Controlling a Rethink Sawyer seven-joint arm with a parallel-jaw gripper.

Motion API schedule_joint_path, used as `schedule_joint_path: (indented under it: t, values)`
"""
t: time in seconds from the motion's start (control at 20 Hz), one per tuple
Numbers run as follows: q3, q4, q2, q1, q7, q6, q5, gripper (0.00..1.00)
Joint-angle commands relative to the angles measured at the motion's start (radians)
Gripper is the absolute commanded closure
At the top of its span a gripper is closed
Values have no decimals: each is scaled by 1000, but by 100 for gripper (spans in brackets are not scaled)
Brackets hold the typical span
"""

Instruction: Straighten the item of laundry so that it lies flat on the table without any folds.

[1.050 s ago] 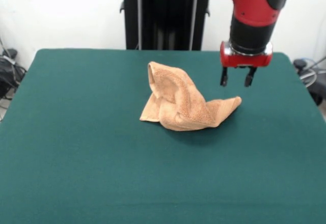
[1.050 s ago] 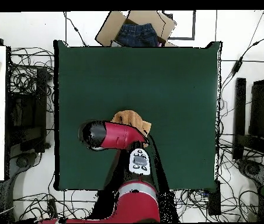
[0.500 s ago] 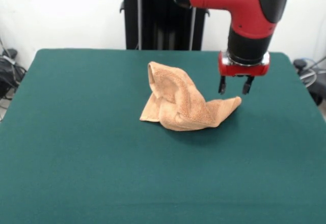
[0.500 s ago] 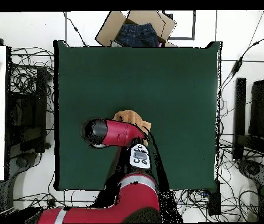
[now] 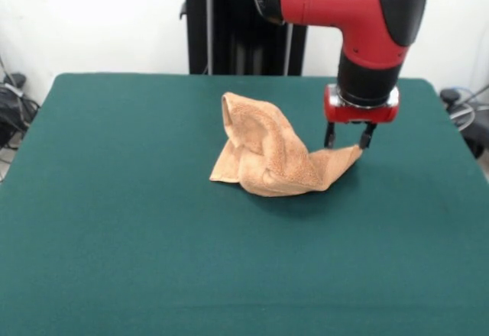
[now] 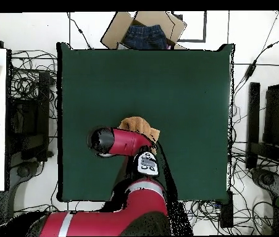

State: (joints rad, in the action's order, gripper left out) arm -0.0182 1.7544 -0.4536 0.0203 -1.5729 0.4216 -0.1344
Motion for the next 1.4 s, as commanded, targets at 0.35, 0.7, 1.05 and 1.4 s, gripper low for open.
schedule_joint_path:
  t: [0.35, 0.7, 1.05, 1.4]
  values:
    - [-33, -67, 58, -24, -254, -79, -48, 0]
    - [-56, -81, 72, -49, -272, -87, -54, 0]
    - [-71, -83, 70, -68, -279, -83, -69, 0]
    - [-51, -68, 68, -54, -258, -149, -66, 0]
